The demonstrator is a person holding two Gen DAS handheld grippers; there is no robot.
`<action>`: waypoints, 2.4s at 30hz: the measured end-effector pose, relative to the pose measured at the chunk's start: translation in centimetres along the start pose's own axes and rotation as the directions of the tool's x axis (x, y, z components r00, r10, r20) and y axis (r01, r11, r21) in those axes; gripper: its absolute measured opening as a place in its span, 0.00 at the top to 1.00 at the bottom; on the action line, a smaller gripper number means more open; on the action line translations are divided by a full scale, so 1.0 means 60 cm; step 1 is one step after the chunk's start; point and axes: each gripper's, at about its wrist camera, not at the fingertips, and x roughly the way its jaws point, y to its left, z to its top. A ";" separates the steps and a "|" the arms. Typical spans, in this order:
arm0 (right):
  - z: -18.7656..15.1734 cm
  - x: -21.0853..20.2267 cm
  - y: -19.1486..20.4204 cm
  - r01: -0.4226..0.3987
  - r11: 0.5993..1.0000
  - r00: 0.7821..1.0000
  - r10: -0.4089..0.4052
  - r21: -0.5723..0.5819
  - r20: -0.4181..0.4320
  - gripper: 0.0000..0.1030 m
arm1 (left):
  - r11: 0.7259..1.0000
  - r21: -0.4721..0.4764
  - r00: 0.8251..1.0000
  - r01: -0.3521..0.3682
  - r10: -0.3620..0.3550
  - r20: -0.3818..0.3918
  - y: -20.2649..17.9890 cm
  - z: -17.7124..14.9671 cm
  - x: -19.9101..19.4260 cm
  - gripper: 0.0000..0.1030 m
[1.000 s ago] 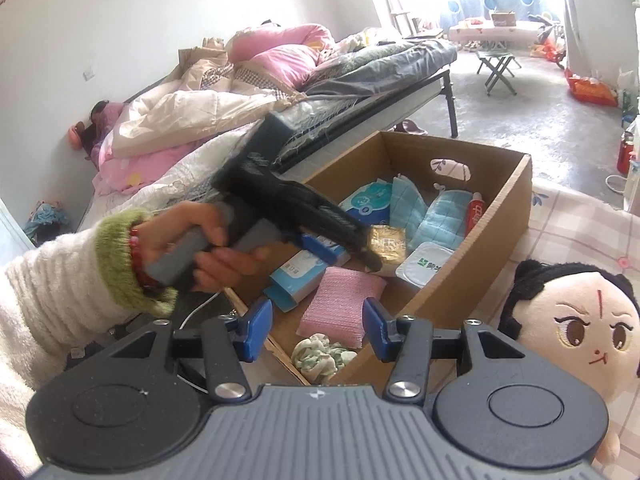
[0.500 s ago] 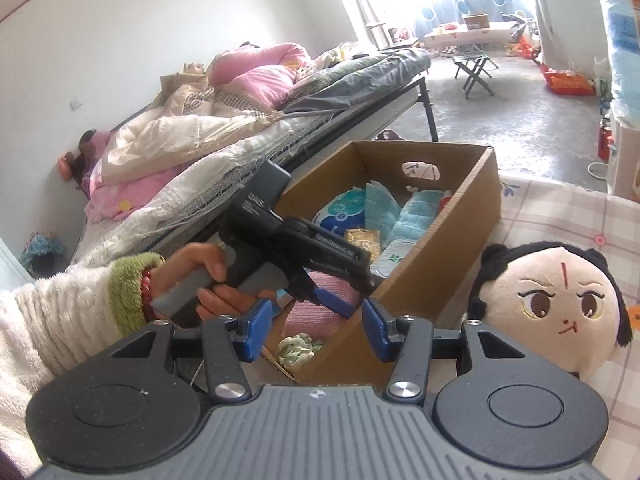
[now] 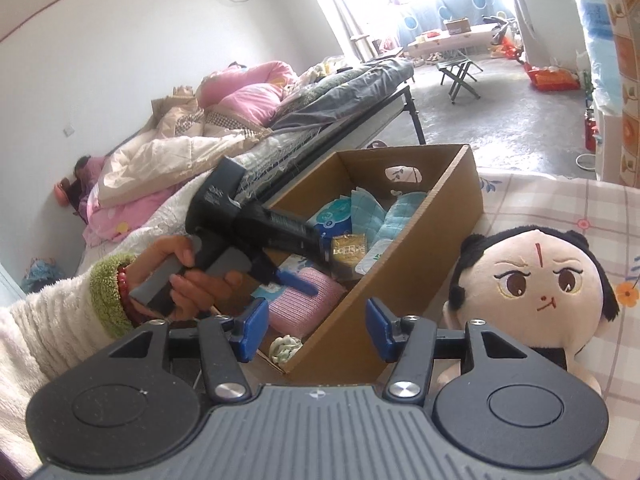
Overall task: Organize soft objects
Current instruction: 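Open the right tool to drop the scrunchie while the left tool releases the tissue pack into the box, then withdraw both tools from the box toward the pink plush and glass cup, then grasp the pink plush toy with the left tool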
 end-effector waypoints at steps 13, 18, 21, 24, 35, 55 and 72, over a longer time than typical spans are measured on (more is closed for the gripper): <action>-0.022 -0.023 -0.009 0.013 0.999 1.000 -0.014 0.048 0.021 0.45 | 0.986 -0.161 0.990 -0.051 0.072 0.124 0.007 0.084 0.051 0.20; -0.027 -0.030 -0.020 0.012 0.997 0.999 -0.015 0.072 0.032 0.45 | 0.987 -0.147 0.985 -0.067 0.089 0.146 0.011 0.082 0.037 0.20; -0.036 -0.044 -0.027 0.013 0.996 0.998 -0.019 0.089 0.068 0.38 | 0.987 -0.160 0.986 -0.030 0.056 0.160 0.015 0.074 0.010 0.17; -0.052 -0.067 -0.024 0.059 0.995 0.991 -0.068 0.080 0.114 0.26 | 0.994 -0.107 0.976 -0.015 0.038 0.217 -0.001 0.050 -0.027 0.10; -0.135 -0.141 -0.018 0.444 0.894 0.871 -0.447 0.062 0.203 0.00 | 0.967 0.236 0.872 -0.093 -0.035 0.488 -0.112 -0.121 -0.146 0.00; -0.190 -0.234 -0.125 0.631 0.743 0.673 -0.667 0.221 0.321 0.00 | 0.708 0.697 0.912 -0.112 -0.206 0.355 -0.505 -0.200 -0.042 0.00; -0.219 -0.292 -0.245 0.575 0.759 0.662 -0.651 0.306 0.371 0.00 | 0.623 0.769 0.990 -0.141 0.107 0.095 -0.786 -0.053 0.377 0.00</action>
